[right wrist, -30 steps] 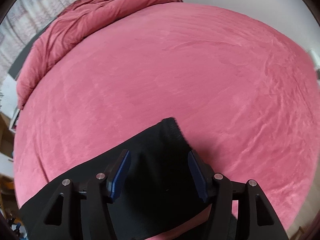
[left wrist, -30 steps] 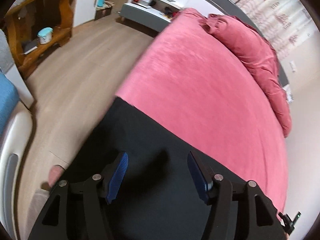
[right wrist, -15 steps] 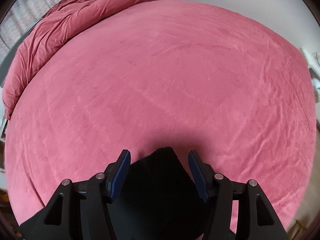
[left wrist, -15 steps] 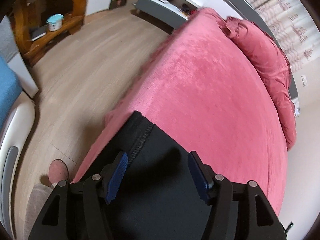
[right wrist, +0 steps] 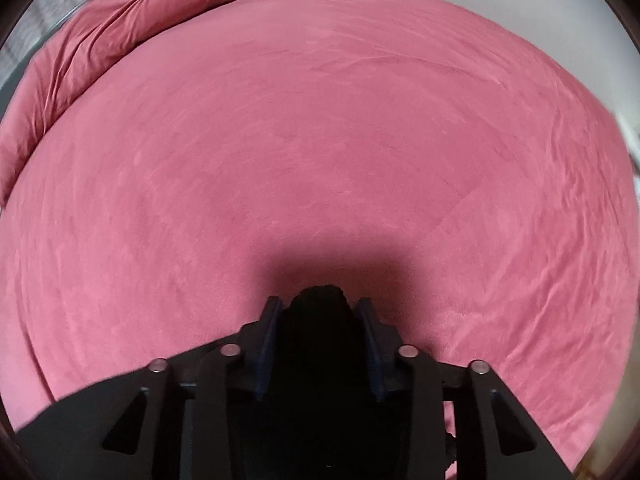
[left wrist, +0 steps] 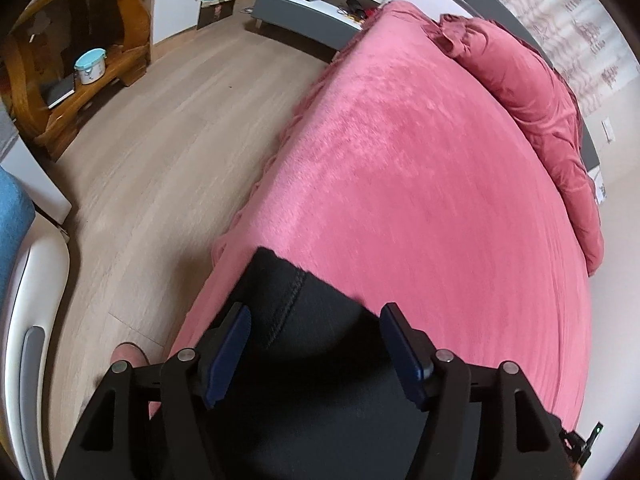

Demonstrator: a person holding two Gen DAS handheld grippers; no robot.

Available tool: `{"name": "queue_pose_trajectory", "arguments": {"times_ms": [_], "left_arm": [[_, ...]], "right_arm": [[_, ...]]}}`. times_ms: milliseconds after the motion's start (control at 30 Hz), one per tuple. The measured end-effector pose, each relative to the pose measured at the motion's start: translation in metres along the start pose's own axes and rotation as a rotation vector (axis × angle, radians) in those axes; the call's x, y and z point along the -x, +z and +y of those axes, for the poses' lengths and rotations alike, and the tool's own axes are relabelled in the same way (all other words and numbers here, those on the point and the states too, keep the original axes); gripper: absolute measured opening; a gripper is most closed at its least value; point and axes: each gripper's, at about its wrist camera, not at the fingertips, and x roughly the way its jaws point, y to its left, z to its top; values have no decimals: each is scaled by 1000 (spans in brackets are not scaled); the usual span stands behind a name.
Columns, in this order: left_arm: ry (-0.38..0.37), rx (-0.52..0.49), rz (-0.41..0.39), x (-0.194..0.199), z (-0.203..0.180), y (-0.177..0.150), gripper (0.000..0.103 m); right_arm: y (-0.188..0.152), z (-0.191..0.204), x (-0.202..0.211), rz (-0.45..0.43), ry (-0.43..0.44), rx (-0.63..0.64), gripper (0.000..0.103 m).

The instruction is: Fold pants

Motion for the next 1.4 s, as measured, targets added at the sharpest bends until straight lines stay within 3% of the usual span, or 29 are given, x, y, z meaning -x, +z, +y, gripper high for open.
{"name": "queue_pose_trajectory", "arguments": {"times_ms": [367, 400, 433, 533, 600, 700, 900, 1167, 1400], "left_arm": [[69, 25, -8, -16, 1, 10, 69], [86, 5, -3, -17, -2, 10, 66], [111, -15, 0, -18, -4, 9, 53], [140, -80, -10, -13, -10, 8, 29], [104, -87, -4, -9, -9, 9, 17], [65, -104, -28, 5, -10, 6, 13], [2, -92, -119, 45, -11, -1, 12], [-217, 42, -251, 117, 14, -28, 12], [-375, 70, -325, 176, 39, -69, 11]], "right_arm": [[-4, 6, -1, 8, -5, 2, 32], [-2, 6, -2, 9, -6, 3, 32], [-2, 6, -2, 9, -7, 4, 32], [-2, 9, -1, 4, -7, 0, 29], [-3, 9, -1, -2, 5, -10, 25], [-6, 7, 5, -13, 26, -34, 20], [-9, -10, 28, -36, 133, -157, 18], [-22, -29, 82, -133, 286, -195, 18], [-54, -59, 126, -267, 424, -195, 18]]}}
